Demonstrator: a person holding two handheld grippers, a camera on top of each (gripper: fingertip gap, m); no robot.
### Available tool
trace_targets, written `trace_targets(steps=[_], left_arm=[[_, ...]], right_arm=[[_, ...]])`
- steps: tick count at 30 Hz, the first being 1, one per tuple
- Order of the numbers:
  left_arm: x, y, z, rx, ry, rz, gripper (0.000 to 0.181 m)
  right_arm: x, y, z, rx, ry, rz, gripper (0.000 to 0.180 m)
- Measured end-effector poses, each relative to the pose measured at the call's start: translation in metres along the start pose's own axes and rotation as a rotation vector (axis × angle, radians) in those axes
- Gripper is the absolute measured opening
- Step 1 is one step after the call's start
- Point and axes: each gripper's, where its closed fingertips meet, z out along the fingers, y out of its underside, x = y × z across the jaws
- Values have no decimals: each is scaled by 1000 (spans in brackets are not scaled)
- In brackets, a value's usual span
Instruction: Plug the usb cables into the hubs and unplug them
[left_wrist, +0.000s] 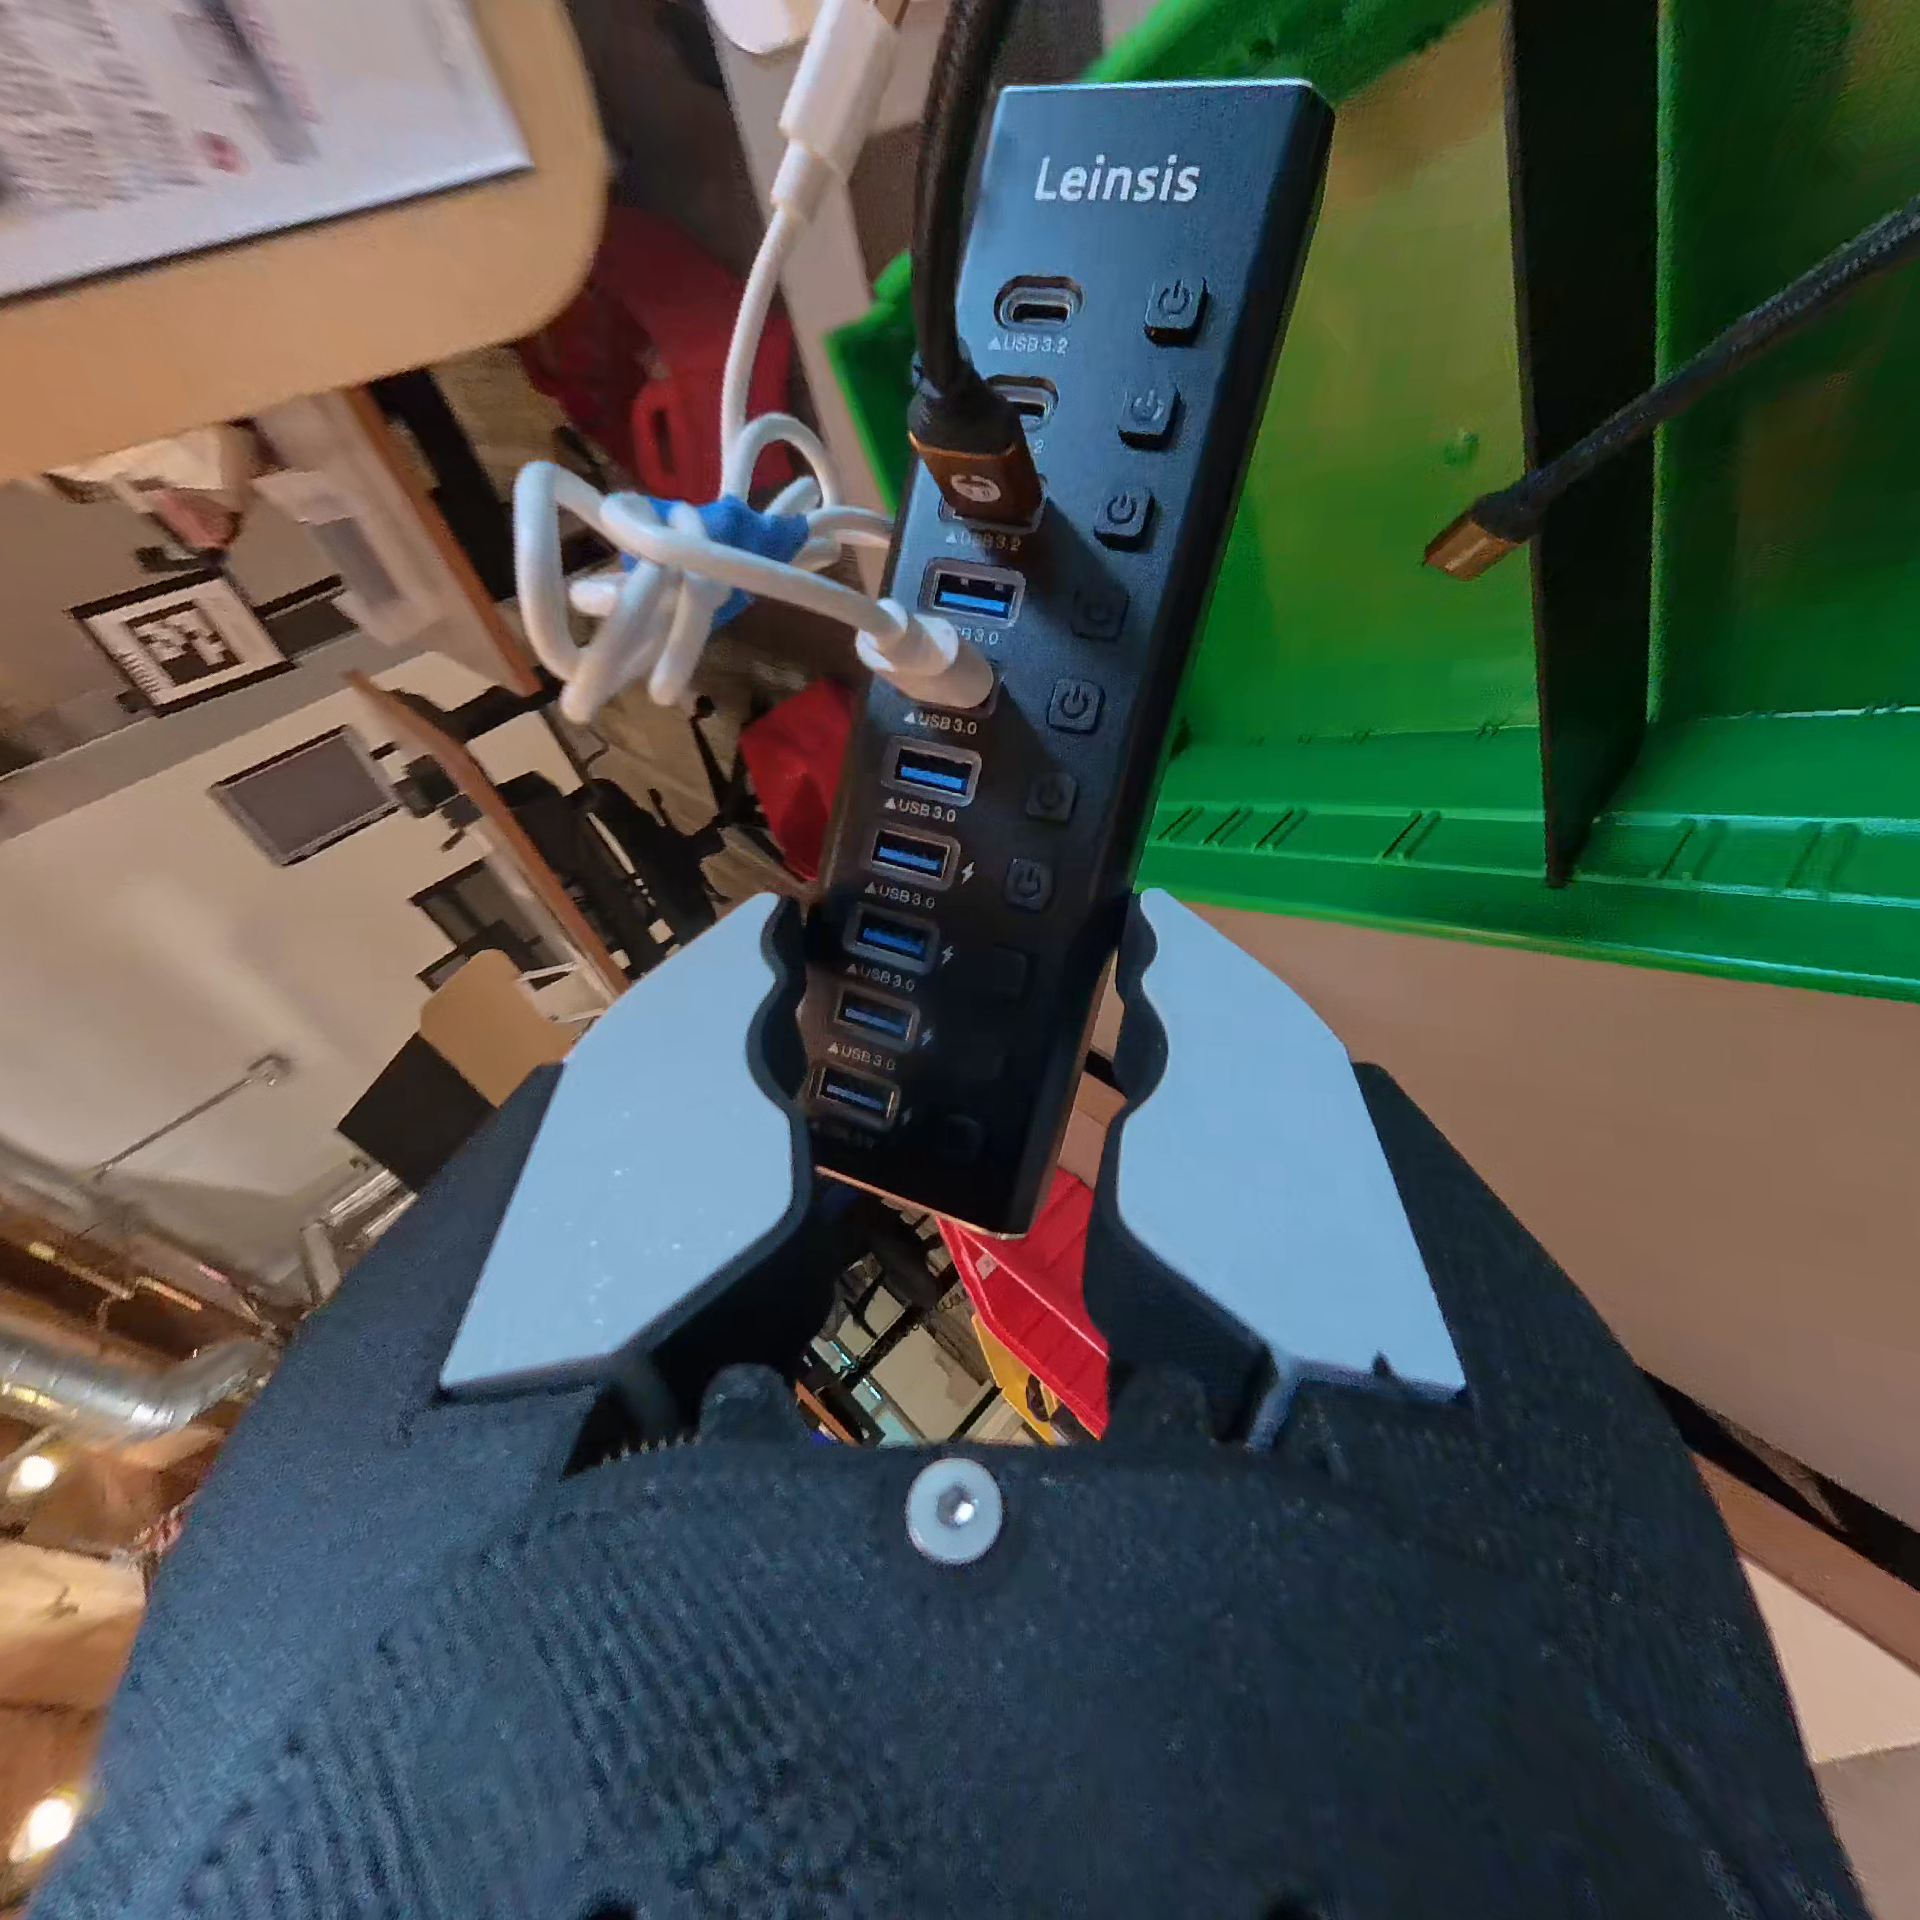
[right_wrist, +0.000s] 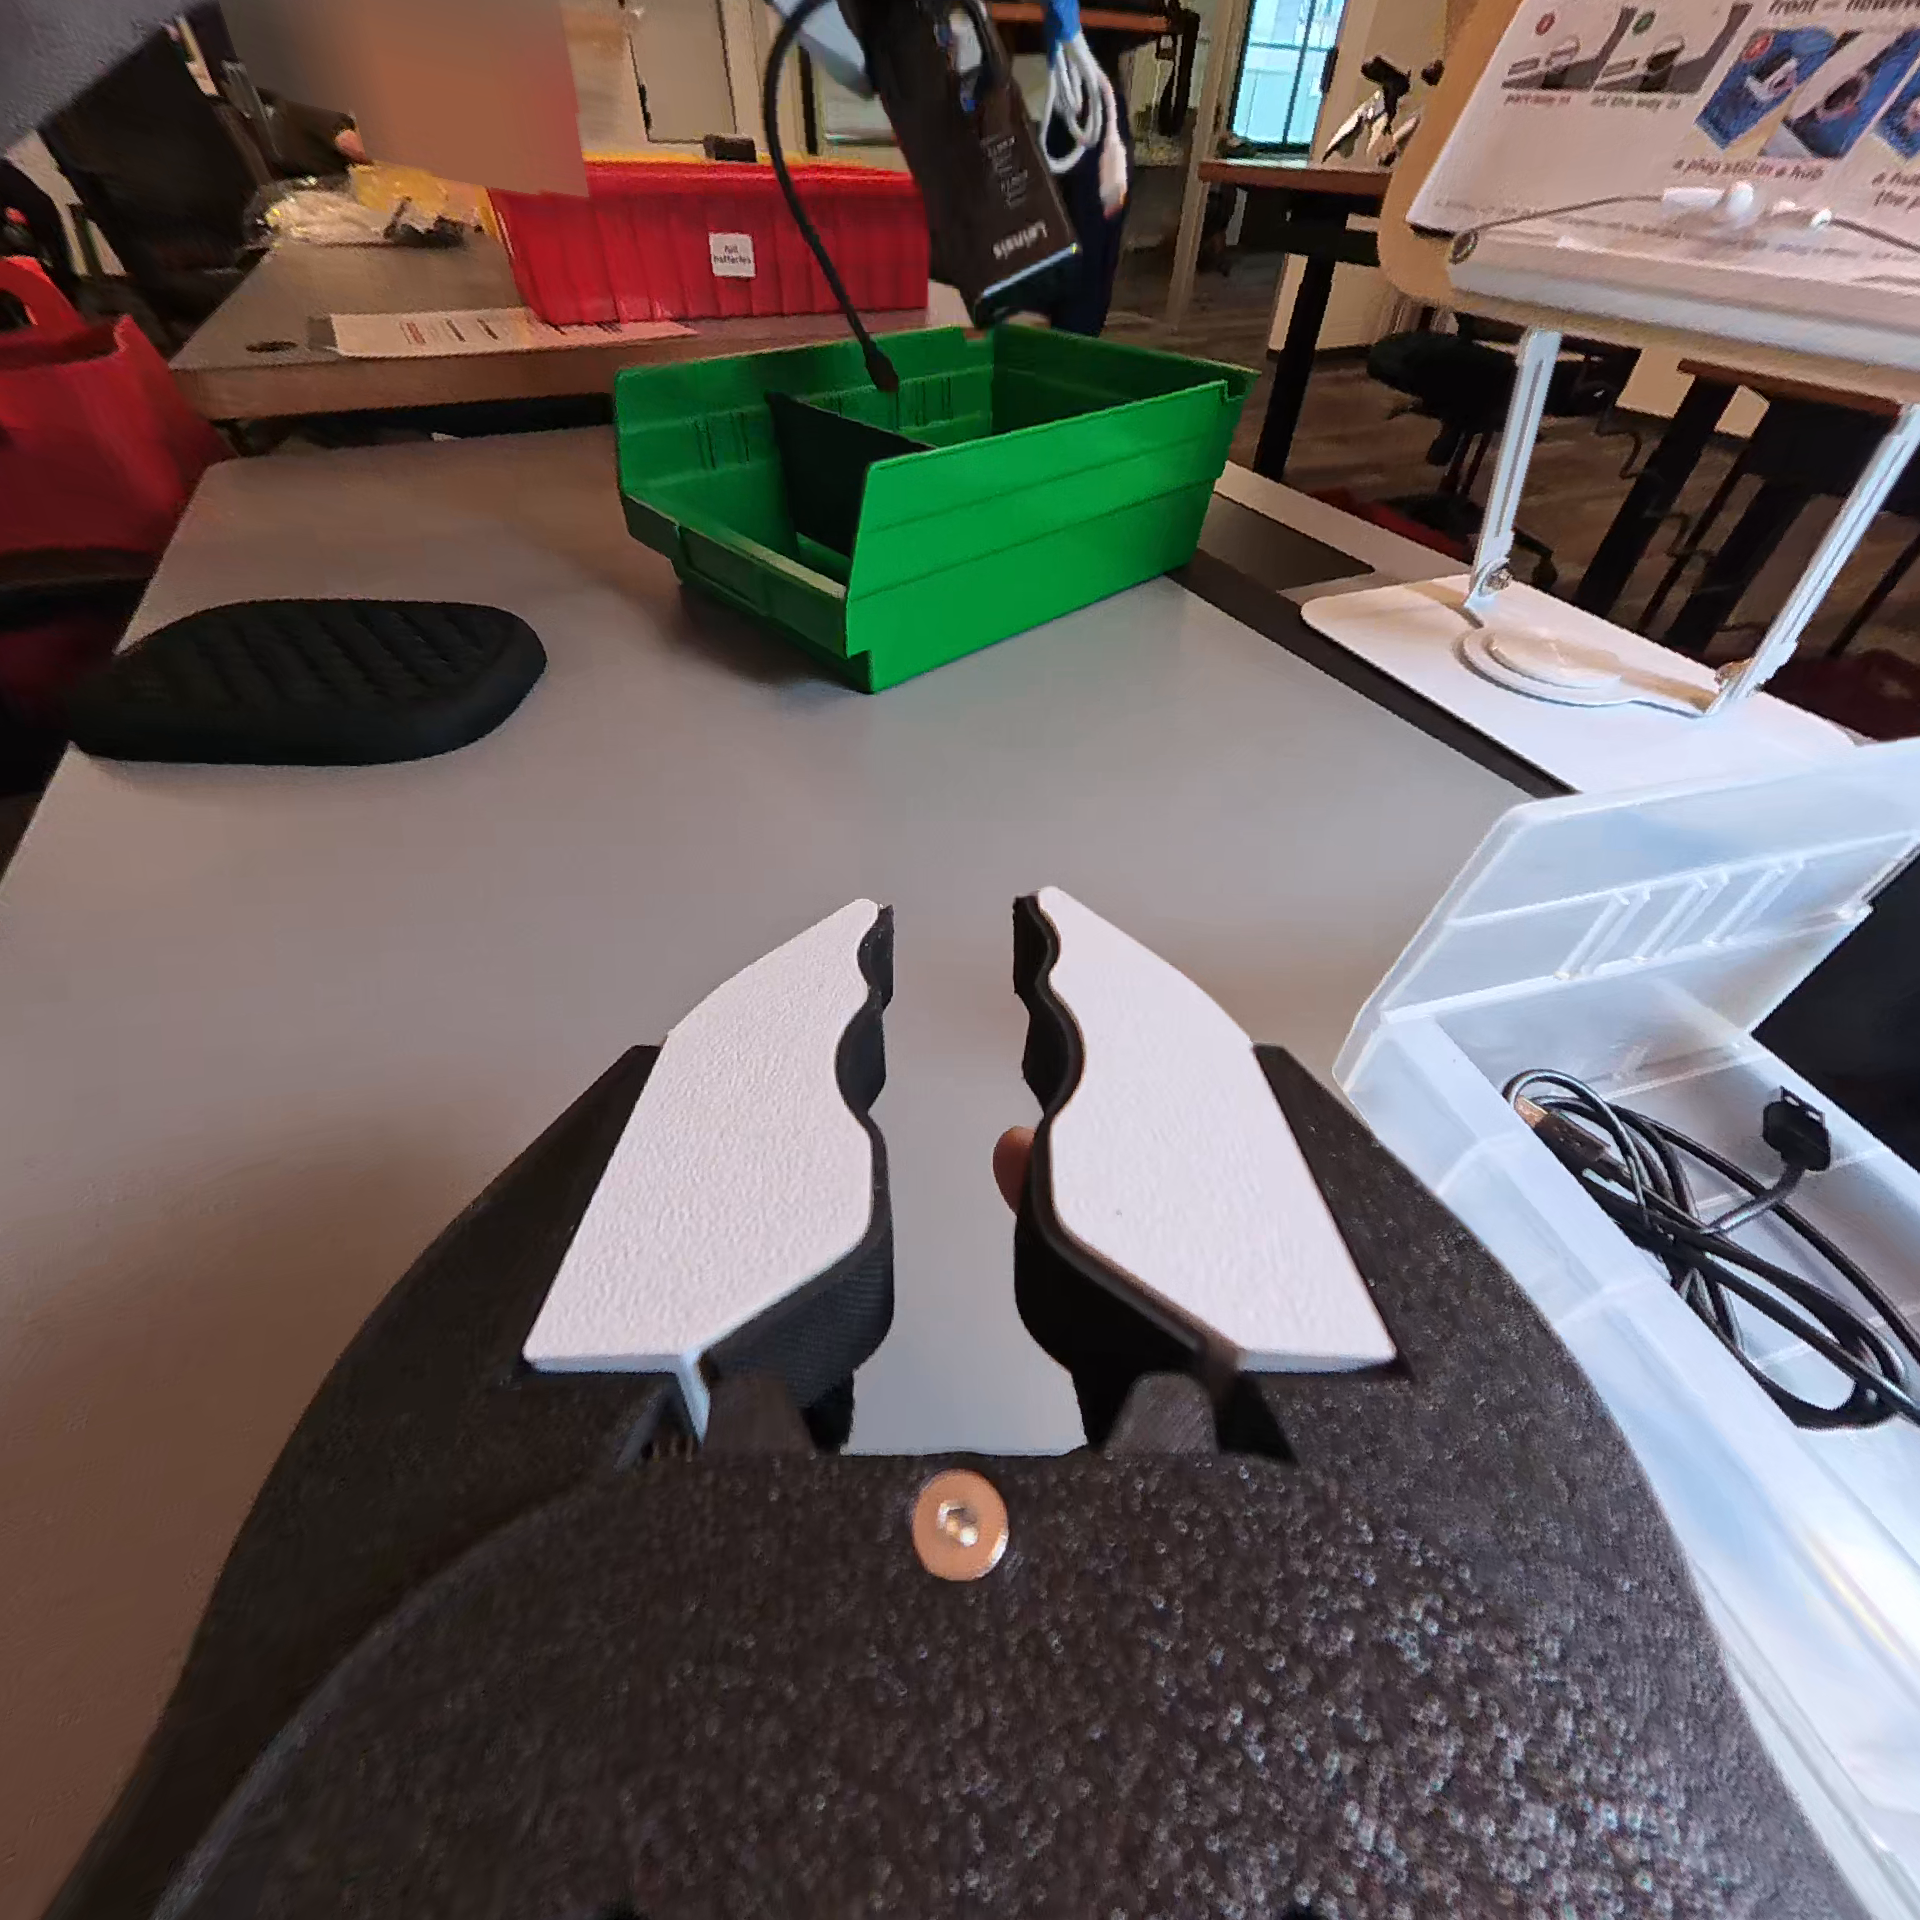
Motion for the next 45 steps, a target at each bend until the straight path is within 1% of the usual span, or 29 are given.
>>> trace_targets(steps=[5,7,10,13,15,19,21,22,23,24,25,26,28,30,31,33,34,35,36,37,38,40,42,44,45], left_arm=[[-20,1,-74,35,-181,-80,59],[-23,-3,-102,74,-253,-128,60],[-18,-23,-138,187,-327,-189,59],[-3,-58,-160,312,-372,-203,59],[9,-88,-166,388,-396,-196,59],[38,-154,-162,553,-415,-183,60],[55,-186,-157,634,-410,-182,60],[63,-200,-153,667,-409,-180,59],[71,-213,-150,696,-407,-181,59],[78,-225,-145,724,-401,-188,59],[83,-235,-141,749,-404,-209,59],[85,-241,-137,770,-415,-236,59],[90,-250,-126,795,-418,-275,59],[98,-257,-118,836,-410,-287,57],[104,-260,-117,878,-378,-300,55],[119,-266,-116,996,-230,-362,55],[128,-268,-119,1076,-108,-417,59],[137,-270,-126,1178,67,-482,67],[144,-270,-135,1286,248,-557,65],[144,-268,-143,1380,380,-629,60],[143,-265,-144,1444,460,-684,59],[153,-265,-138,1485,599,-701,59],[172,-276,-145,1520,722,-639,53],[186,-293,-152,1531,739,-568,40],[189,-303,-153,1519,723,-553,38]], right_arm=[[-13,-10,3,33,-9,-3,22],[-21,-16,7,50,-22,14,22],[-40,-31,18,89,-54,25,24],[-56,-53,33,127,-76,55,30],[-62,-72,43,161,-110,157,37],[-67,-108,61,262,-241,396,61],[-72,-114,67,278,-295,428,70],[-74,-117,67,302,-314,436,71],[-74,-119,65,334,-321,445,71],[-70,-118,63,353,-300,448,64],[-61,-114,61,370,-240,451,50],[-53,-112,57,399,-212,451,42],[-46,-100,55,363,-218,488,39],[-41,-90,54,325,-202,434,38],[-39,-87,52,303,-200,388,38],[-35,-83,46,253,-229,337,36],[-35,-79,44,221,-250,310,36],[-37,-75,42,193,-279,284,36],[-40,-72,40,174,-314,258,36],[-44,-71,37,163,-352,225,36],[-50,-72,34,166,-392,193,36],[-64,-79,25,180,-481,138,36],[-76,-82,20,165,-510,46,36],[-84,-78,21,105,-488,-78,36],[-87,-74,23,73,-478,-122,36]])
